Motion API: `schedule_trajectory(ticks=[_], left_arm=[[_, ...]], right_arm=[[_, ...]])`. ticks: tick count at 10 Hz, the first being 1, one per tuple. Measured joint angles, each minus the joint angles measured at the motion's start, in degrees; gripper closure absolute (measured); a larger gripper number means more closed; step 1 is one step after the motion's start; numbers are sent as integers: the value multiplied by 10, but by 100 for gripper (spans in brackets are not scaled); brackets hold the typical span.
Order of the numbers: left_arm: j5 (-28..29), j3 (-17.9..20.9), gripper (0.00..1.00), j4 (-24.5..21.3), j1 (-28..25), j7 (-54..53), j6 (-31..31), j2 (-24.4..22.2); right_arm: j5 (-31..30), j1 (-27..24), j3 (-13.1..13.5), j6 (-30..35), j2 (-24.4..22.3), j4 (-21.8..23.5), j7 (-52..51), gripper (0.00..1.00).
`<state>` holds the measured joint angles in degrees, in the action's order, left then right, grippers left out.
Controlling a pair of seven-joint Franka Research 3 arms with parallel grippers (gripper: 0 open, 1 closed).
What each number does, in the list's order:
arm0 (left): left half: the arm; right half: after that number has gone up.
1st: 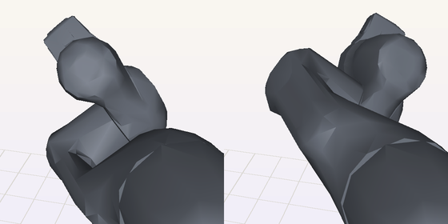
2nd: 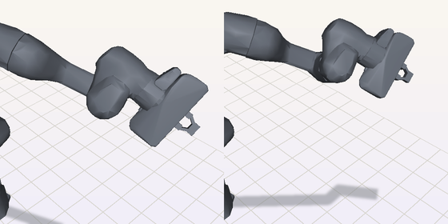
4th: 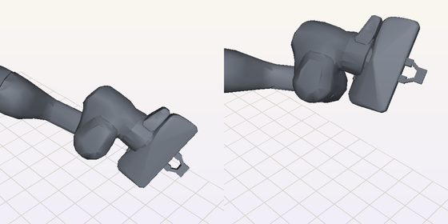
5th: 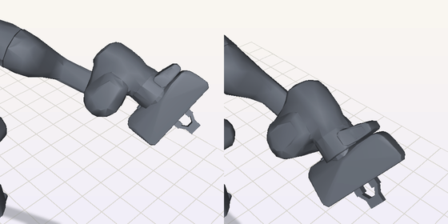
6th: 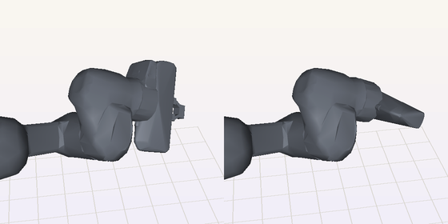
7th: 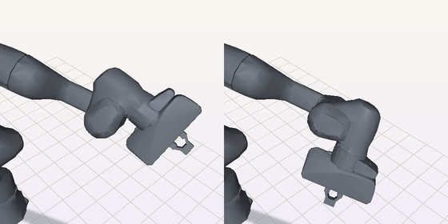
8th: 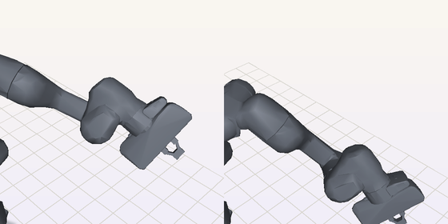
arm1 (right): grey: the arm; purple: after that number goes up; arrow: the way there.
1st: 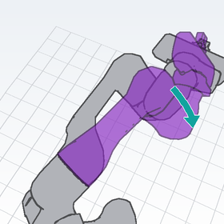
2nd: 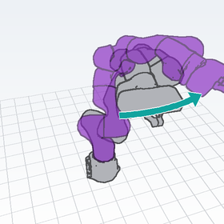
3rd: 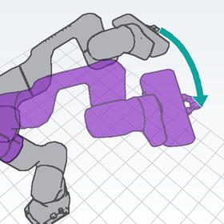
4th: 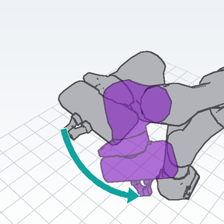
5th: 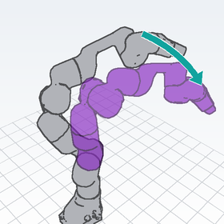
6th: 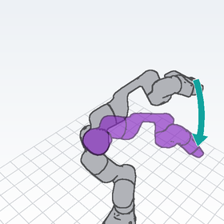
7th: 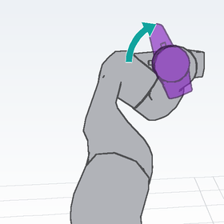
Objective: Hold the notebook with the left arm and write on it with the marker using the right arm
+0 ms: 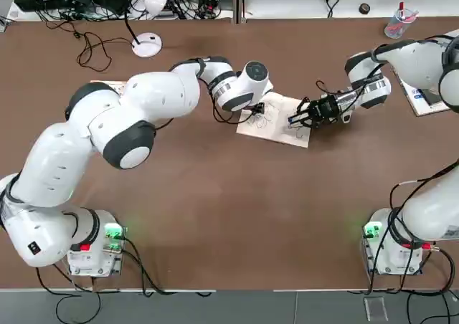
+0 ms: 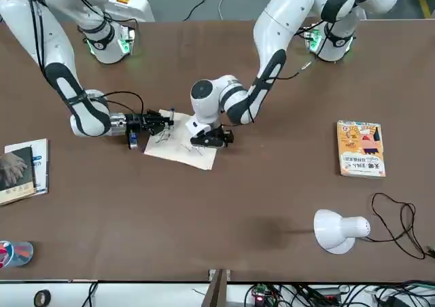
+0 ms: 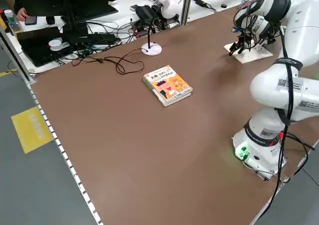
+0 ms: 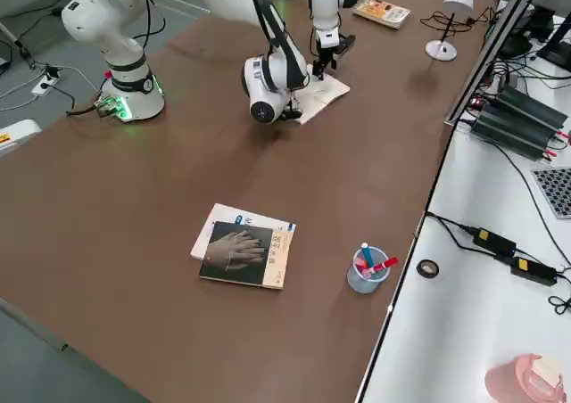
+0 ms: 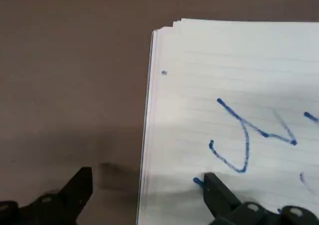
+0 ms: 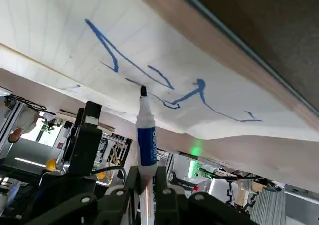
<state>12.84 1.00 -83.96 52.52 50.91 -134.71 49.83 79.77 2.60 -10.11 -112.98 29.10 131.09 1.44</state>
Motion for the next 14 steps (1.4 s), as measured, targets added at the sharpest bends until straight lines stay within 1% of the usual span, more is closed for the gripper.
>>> schedule_trajectory(ticks=[9,14], left_arm=[[0,0,0,0,0,0,0,0],[0,0,0,0,0,0,0,0]], right_arm=[[1,17,-1,0,0,1,-3,83],[23,27,-1,0,1,2,-9,83]])
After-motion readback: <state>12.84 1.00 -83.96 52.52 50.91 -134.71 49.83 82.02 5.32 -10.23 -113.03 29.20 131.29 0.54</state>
